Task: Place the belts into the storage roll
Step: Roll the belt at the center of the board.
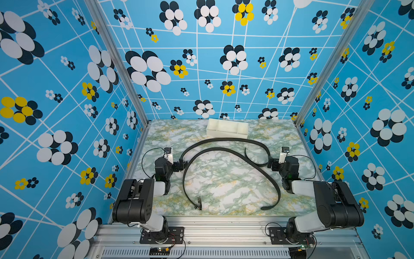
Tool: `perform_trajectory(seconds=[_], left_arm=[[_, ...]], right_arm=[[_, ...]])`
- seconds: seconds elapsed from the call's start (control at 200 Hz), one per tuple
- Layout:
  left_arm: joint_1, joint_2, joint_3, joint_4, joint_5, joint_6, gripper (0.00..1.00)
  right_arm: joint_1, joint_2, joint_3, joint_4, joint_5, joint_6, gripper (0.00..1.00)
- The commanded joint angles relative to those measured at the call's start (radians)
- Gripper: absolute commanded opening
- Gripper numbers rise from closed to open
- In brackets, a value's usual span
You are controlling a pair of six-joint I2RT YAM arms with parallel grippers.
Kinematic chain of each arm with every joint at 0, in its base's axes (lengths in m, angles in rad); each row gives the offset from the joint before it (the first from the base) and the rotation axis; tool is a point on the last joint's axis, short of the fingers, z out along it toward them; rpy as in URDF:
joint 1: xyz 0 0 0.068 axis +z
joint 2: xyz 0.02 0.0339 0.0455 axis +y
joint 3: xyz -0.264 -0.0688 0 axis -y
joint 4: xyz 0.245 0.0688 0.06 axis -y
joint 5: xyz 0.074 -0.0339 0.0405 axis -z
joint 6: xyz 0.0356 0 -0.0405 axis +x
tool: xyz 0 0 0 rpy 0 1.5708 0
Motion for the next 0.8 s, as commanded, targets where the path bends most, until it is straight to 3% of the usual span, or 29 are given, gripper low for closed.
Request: perform_trajectory(seconds=[0.0, 0.555, 0.645, 0.7, 0.794], left_arm=[[-0.010, 0.013, 0.019, 0.021, -0.015, -0.009, 0.99], [-0.008, 0.010, 0.017, 0.023, -0.029, -0.012, 0.99], [-0.008, -0.009, 0.006, 0.031, -0.094, -0.034, 0.99], [-0.008, -0.063, 0.020, -0.043, -0.115, -0.043, 1.00], [-0.014, -0.195, 0.088, -0.276, -0.037, -0.018, 0.99]], right_arm=[[-0.003, 0.012, 0.017, 0.023, -0.005, 0.009, 0.99], [-0.012, 0.011, 0.022, 0.016, -0.002, 0.023, 0.99], [-0.012, 0.005, 0.022, 0.015, 0.011, 0.027, 0.99], [-0.012, -0.041, 0.075, -0.123, 0.052, 0.043, 0.99], [-0.011, -0.130, 0.271, -0.491, 0.067, 0.083, 0.99]])
